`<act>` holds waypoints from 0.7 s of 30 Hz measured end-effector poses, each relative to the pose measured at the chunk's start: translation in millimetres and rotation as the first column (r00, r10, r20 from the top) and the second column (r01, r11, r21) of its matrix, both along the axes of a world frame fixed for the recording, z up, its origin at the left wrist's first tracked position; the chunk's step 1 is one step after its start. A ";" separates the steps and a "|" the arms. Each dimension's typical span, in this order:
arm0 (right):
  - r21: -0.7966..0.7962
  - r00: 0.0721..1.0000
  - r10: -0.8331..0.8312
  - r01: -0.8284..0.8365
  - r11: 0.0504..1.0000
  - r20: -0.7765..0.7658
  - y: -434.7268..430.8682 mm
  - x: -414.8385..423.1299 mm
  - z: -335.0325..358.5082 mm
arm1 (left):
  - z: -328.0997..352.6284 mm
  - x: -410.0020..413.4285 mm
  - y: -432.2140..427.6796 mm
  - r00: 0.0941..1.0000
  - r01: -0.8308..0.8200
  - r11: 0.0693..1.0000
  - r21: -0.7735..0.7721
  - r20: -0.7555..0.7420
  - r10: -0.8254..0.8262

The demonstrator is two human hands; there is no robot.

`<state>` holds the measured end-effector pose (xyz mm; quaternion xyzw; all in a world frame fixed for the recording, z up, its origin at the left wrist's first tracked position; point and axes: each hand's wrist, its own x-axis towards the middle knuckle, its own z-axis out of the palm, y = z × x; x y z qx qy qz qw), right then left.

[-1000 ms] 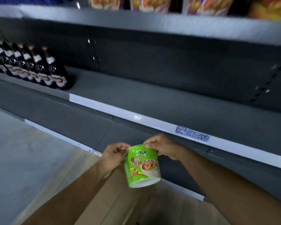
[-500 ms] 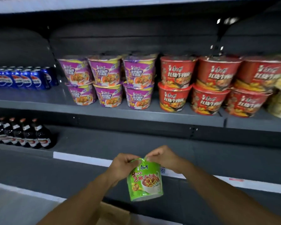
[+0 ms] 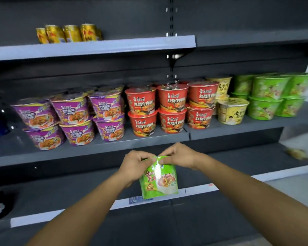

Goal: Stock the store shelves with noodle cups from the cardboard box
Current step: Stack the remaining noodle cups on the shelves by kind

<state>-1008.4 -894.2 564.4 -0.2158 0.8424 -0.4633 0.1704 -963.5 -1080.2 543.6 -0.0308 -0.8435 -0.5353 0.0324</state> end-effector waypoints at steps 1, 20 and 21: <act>-0.005 1.000 -0.015 0.015 1.000 -0.015 9.1 1.4 7.5 | 7.8 -2.2 8.2 1.000 0.021 1.000 -0.015 -0.018 -0.021; -0.091 0.909 -0.205 0.185 0.979 -0.362 248.6 -46.0 117.0 | 119.7 -81.5 241.5 0.853 0.081 0.940 -0.332 -0.465 -0.237; -0.096 0.902 -0.215 0.193 0.977 -0.375 258.6 -49.0 119.3 | 121.8 -84.9 252.1 0.847 0.075 0.940 -0.333 -0.477 -0.236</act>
